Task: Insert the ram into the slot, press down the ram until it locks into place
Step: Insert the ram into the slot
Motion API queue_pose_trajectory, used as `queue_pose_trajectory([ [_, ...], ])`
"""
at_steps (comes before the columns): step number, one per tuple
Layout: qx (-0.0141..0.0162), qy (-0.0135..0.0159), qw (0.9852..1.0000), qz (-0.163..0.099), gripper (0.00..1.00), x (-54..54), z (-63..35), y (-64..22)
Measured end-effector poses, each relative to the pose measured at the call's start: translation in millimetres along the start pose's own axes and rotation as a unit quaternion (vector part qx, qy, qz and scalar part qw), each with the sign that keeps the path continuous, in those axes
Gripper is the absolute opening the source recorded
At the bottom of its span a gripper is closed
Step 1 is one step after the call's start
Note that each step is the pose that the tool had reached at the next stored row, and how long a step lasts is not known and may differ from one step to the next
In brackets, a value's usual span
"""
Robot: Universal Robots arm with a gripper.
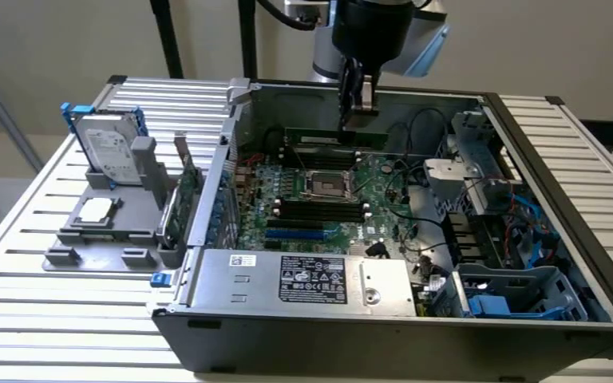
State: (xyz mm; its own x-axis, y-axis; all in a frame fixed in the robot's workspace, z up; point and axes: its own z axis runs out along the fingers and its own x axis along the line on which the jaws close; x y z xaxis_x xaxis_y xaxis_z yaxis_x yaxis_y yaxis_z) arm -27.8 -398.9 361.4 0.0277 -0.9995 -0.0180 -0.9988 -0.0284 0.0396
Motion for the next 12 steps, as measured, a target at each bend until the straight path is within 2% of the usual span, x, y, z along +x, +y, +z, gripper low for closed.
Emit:
queue_pose_trajectory([
  [6, 0.0001, -0.0001, 1.0, 0.0, 0.13, 1.0, 11.3, 9.0],
  [12, 0.0, 0.0, 1.0, 0.0, 0.13, 1.2, 22.1, 10.5],
])
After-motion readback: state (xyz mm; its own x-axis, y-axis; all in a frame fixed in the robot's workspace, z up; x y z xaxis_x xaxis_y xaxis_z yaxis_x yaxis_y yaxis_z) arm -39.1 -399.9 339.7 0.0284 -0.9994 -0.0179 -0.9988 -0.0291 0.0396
